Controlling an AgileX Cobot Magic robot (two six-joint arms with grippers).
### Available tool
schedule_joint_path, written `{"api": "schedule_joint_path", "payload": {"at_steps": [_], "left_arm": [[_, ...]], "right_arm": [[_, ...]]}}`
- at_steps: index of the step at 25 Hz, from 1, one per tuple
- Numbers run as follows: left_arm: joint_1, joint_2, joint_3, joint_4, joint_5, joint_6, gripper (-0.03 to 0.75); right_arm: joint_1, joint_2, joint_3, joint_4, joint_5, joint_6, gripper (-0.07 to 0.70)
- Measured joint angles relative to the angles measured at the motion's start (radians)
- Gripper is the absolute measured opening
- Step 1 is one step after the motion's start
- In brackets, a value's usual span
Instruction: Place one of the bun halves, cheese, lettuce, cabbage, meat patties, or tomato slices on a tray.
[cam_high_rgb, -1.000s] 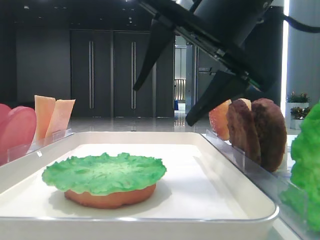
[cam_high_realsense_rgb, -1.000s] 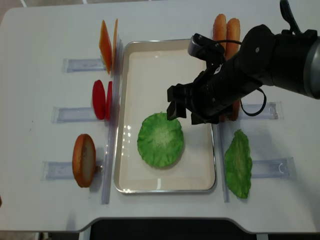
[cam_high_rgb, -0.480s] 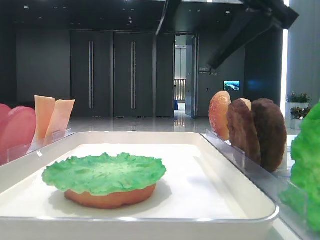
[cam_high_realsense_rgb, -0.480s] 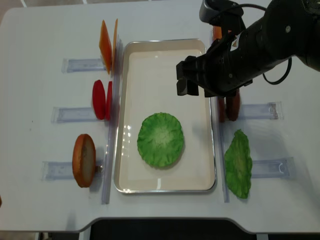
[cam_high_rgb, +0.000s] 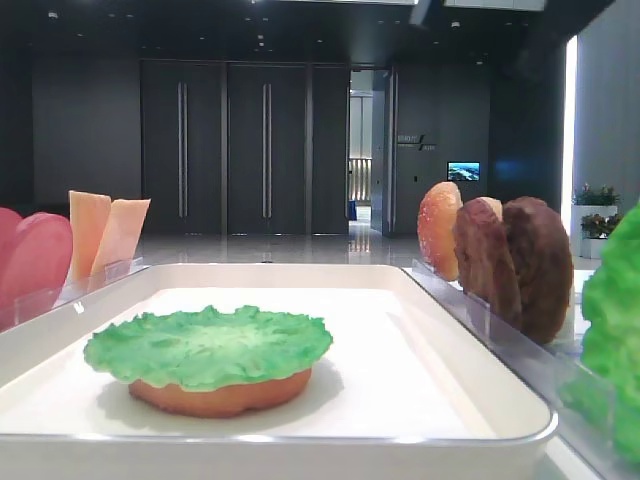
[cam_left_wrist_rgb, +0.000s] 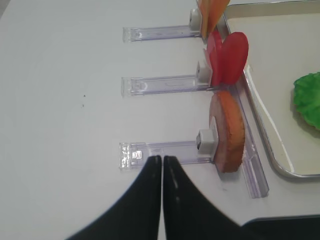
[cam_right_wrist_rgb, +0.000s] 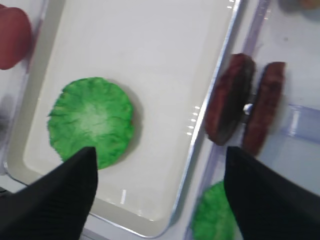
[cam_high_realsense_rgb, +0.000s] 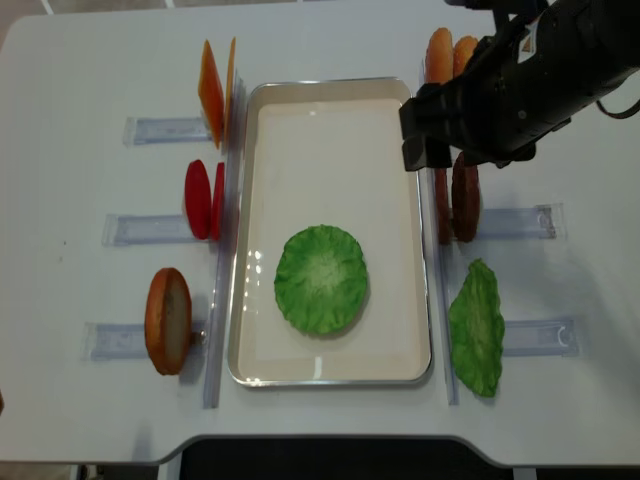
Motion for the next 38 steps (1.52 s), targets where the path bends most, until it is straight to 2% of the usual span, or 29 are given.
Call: {"api": "schedule_joint_path", "payload": {"at_steps": [6,14,18,26,30,38], "left_arm": [[0.0,0.0,0.0,0.0,0.0,0.0,0.0],[0.0,0.0,0.0,0.0,0.0,0.0,0.0],[0.0,0.0,0.0,0.0,0.0,0.0,0.0],[0.0,0.0,0.0,0.0,0.0,0.0,0.0],[0.0,0.0,0.0,0.0,0.0,0.0,0.0],[0.0,0.0,0.0,0.0,0.0,0.0,0.0]], "right_arm": [[-0.128,-0.027,-0.002,-0.154,0.126,-0.002,0.505],[-0.383,-0.028,-0.002,-0.198,0.201,-0.097,0.505],[-0.468,-0.028,-0.002,-0.199,0.232,-0.142,0.505],[-0.501,-0.028,-0.002,-0.206,0.282,-0.193,0.505],[-0.501,-0.037,0.012,-0.216,0.282,-0.195,0.505],[-0.501,-0.188,0.178,-0.235,0.275,-0.193,0.504]]}}
